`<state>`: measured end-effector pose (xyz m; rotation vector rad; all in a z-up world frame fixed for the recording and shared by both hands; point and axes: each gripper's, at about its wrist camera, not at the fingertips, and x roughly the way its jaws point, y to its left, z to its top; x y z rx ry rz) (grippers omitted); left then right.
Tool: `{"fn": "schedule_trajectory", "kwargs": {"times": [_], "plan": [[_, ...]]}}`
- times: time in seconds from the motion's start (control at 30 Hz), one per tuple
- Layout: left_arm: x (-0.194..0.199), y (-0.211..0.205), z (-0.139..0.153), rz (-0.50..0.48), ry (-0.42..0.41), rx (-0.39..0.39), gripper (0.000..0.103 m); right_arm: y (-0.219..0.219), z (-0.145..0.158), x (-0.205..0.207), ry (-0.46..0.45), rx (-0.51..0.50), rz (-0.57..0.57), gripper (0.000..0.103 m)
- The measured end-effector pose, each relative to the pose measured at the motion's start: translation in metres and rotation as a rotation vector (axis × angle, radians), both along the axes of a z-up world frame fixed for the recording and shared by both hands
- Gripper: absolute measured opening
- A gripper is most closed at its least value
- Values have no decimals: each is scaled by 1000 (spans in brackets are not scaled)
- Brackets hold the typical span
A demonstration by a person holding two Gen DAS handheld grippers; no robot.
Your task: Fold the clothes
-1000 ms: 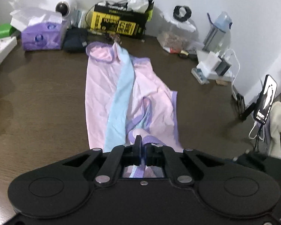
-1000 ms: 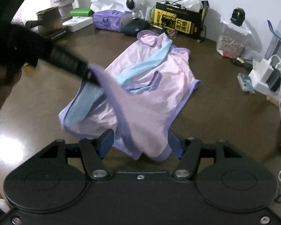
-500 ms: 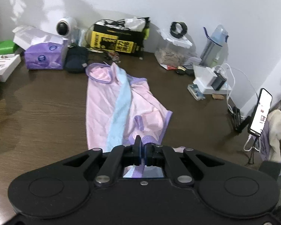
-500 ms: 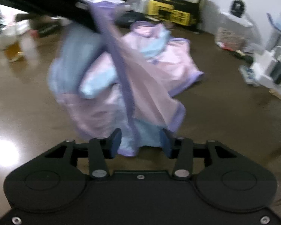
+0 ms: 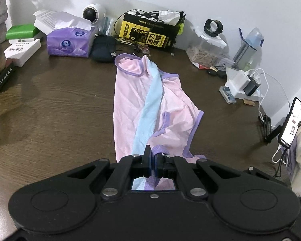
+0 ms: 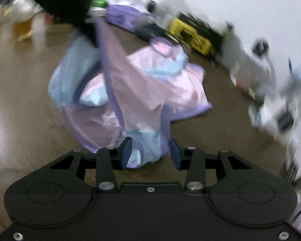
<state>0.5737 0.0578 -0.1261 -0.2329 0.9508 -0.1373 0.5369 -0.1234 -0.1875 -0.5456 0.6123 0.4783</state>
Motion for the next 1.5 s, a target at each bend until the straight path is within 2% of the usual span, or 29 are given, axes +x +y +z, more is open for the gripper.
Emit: {"fn": "schedule_trajectory", "kwargs": {"times": [0.17,0.3,0.37,0.53,0.77,0.8,0.83,0.87,0.9,1.1,1.23,1.33,1.4,1.5], "plan": [[3,-1,1,3,0,4,2,9,3,-12,-73,-53,39,52],[4,-6,3,-12,-5,-2,2,6,3,-28,-68,-1,113,52],[4,-8,4,-21,-8,5,2,13,-3,-27,-40,-19,155,50],[2,-12,8,-32,-9,16,2,12,-27,-4,-20,-63,69,50],[0,-15,6,-45,-2,47,2,16,-32,-1,-94,-90,58,50],[-1,-15,5,-46,0,52,2,14,-31,-2,-90,-83,60,45],[-2,-15,4,-48,1,57,2,13,-30,-2,-85,-76,61,32],[-3,-16,3,-57,0,74,2,10,-29,0,-72,-61,62,25],[-4,-18,1,-74,-1,108,2,9,-27,1,-67,-56,58,8],[-18,-31,-13,-188,-26,273,2,-8,-9,-5,-76,-30,51,5],[-40,-43,-11,-304,-79,353,2,-46,24,-19,-47,44,9,4],[-60,-58,-2,-433,-140,411,2,-67,51,-32,-52,81,-3,4],[-44,-64,3,-465,-174,405,2,-80,70,-39,-77,89,-1,4],[20,-68,32,-446,-274,390,2,-77,86,-16,-157,68,1,4]]}}
